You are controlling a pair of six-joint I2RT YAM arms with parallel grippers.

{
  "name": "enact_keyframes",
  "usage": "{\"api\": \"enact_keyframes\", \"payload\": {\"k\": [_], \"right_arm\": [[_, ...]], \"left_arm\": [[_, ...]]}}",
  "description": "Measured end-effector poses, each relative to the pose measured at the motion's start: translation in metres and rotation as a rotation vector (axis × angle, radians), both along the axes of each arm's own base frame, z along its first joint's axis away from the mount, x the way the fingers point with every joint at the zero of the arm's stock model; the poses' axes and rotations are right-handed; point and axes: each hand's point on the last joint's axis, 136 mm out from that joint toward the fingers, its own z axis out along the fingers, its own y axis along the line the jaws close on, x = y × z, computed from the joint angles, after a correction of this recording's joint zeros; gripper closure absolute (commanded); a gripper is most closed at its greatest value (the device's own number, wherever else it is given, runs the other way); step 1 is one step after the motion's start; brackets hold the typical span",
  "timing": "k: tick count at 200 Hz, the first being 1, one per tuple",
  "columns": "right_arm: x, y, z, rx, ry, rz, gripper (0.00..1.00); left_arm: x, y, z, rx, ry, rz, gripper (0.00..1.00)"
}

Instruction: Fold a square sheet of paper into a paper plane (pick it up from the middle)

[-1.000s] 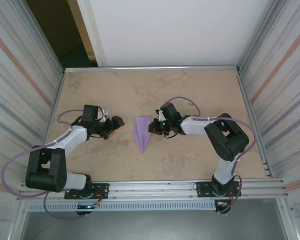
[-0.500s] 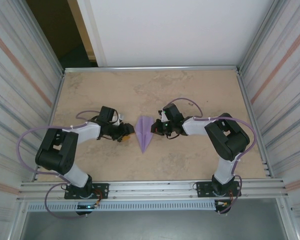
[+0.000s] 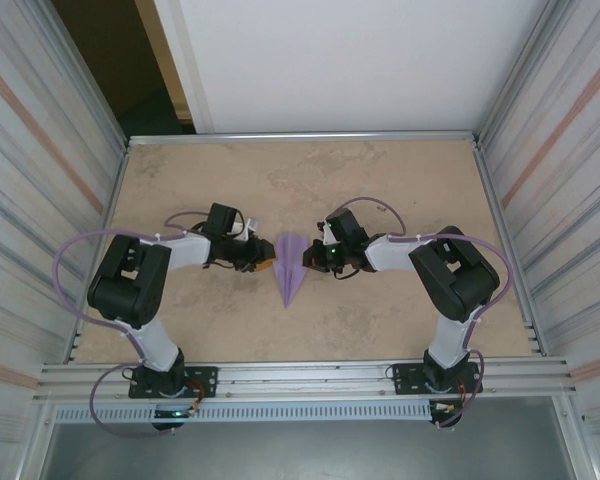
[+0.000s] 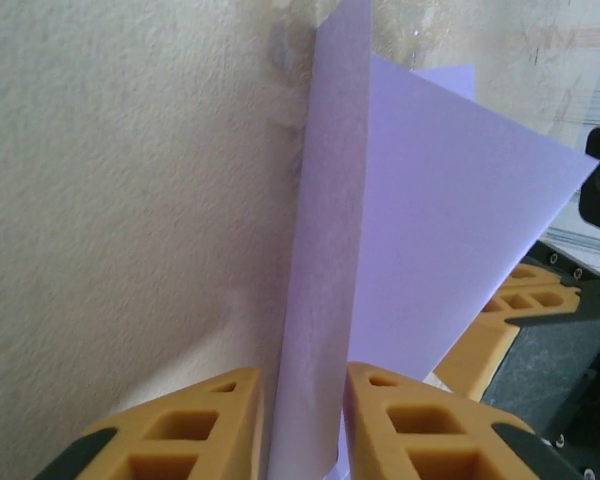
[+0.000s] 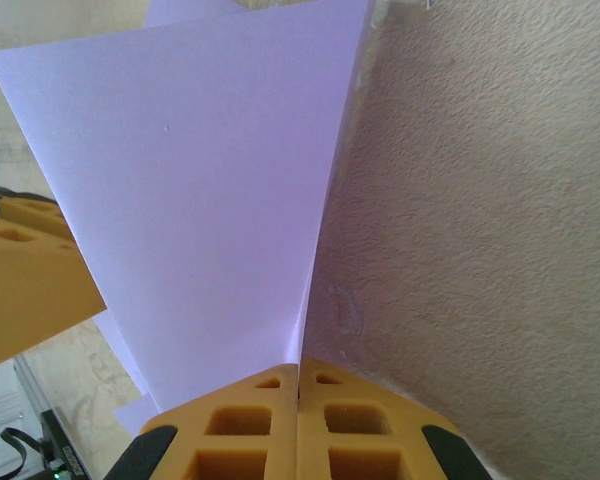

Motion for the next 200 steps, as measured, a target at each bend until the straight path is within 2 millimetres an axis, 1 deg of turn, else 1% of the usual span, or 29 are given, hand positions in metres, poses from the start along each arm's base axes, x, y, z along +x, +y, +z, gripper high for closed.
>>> {"api": "enact_keyframes", "payload": {"k": [19,40,61,83,99,145,172,191,200], "right_arm": [[0.0,0.0,0.0,-0.001,0.0,-0.001,1.0],[0.002,-0.002,0.0,-0.007,-0.005,-0.01,1.0],[0.005,-0.008,0.002,-0.012,-0.012,-0.029,1.0],[0.01,-0.014,0.004,-0.018,-0.025,-0.052,1.0],[0.013,-0.017,0.003,-0.024,-0.028,-0.064,1.0],[0.015,-0.023,-0.001,-0.052,-0.023,-0.087,0.98],[0.015,-0.026,-0.003,-0.066,-0.018,-0.1,0.92],[0.013,-0.028,-0.006,-0.08,-0.006,-0.099,0.83],[0.011,-0.029,-0.008,-0.096,-0.001,-0.091,0.77]], "left_arm": [[0.002,-0.002,0.001,0.002,-0.005,-0.009,0.91],[0.006,-0.002,0.004,0.007,-0.017,-0.013,0.94],[0.007,0.002,0.007,0.03,-0.032,-0.001,0.95],[0.01,0.005,0.016,0.044,-0.07,0.016,0.95],[0.01,0.007,0.02,0.051,-0.089,0.025,0.95],[0.005,0.012,0.008,0.073,-0.075,0.039,0.95],[0.002,0.015,0.001,0.082,-0.067,0.048,0.94],[0.003,0.015,0.0,0.082,-0.066,0.052,0.94],[0.003,0.014,0.0,0.08,-0.066,0.053,0.94]]}}
